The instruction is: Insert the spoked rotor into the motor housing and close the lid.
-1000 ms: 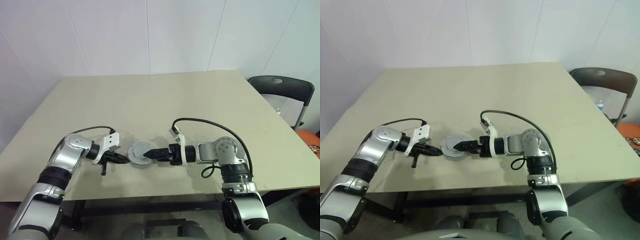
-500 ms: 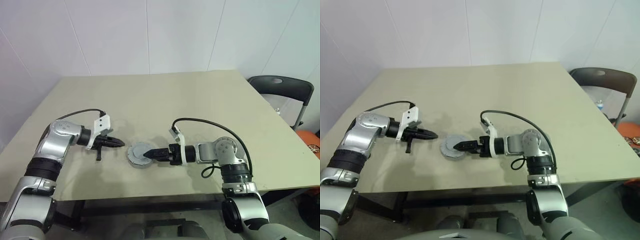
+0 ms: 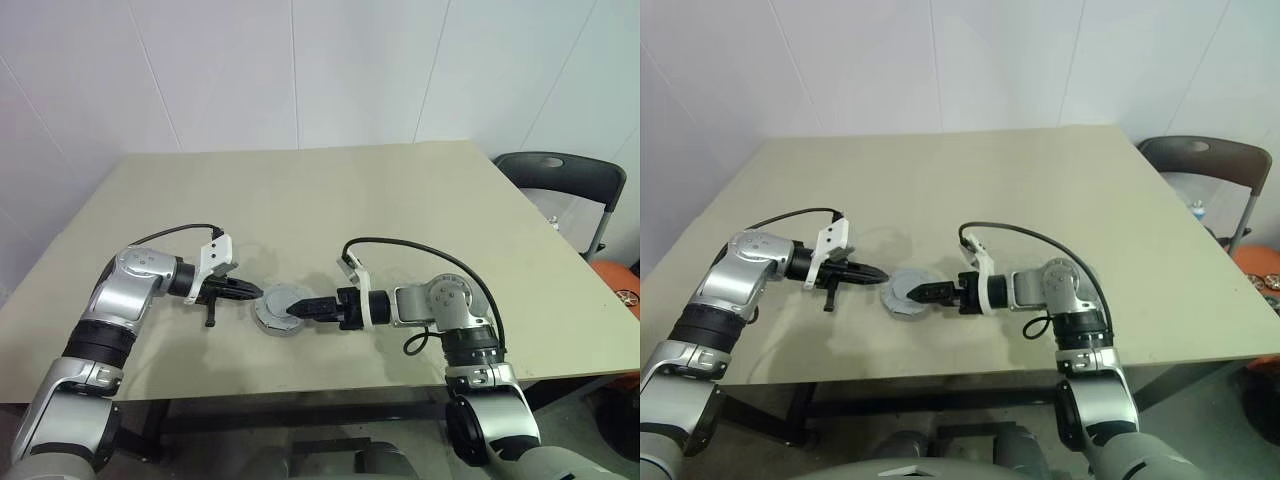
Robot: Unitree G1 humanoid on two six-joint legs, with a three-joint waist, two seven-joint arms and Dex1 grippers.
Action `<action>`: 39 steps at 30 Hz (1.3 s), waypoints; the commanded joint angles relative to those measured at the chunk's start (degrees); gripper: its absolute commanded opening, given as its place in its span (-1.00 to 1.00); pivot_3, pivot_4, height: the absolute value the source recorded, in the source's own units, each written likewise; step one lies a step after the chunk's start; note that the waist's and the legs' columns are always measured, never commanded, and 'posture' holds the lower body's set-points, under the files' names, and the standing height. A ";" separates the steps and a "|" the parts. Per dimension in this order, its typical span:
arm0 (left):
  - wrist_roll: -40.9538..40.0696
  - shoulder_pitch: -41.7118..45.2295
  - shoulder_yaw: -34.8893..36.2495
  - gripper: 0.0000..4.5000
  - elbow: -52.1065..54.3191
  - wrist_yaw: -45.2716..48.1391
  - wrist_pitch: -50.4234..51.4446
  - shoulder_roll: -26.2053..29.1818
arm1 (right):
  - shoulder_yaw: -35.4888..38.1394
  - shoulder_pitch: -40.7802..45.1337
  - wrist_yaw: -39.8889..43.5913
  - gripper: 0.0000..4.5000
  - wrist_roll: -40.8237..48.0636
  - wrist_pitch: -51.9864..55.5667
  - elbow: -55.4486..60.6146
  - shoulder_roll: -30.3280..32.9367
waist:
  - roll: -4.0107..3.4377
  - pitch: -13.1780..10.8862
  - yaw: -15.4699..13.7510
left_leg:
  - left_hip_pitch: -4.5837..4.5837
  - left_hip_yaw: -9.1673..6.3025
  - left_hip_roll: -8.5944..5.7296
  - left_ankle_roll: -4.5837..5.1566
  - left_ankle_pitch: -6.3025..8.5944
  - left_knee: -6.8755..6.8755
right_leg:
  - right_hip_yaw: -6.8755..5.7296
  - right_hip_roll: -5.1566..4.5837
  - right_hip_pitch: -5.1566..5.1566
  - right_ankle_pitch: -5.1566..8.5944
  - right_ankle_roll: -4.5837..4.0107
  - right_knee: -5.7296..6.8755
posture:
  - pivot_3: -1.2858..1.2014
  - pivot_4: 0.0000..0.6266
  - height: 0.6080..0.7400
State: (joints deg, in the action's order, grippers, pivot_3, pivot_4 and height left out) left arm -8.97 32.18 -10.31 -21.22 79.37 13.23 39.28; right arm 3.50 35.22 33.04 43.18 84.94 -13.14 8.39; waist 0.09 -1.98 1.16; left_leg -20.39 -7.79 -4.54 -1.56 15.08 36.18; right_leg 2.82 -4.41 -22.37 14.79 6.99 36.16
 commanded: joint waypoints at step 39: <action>1.86 0.43 -0.90 -1.00 -0.21 -0.91 -1.00 -0.08 | -4.95 0.01 -2.20 0.98 -7.84 -9.09 -1.80 -3.31 | 0.05 0.02 1.55 | -0.89 0.02 0.28 -0.22 -0.14 0.01 | 0.04 0.32 -0.78 -0.27 -0.39 0.16 | 0.03 -1.00 1.00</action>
State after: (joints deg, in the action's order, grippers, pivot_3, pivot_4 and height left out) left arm -7.44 31.59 -11.29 -21.60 78.38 12.97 38.69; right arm -1.92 34.41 31.70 35.76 76.64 -14.42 5.76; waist 0.14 -1.96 2.71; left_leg -21.29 -7.77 -4.27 -1.81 14.92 36.19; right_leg 2.87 -4.09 -23.15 14.51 6.58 36.33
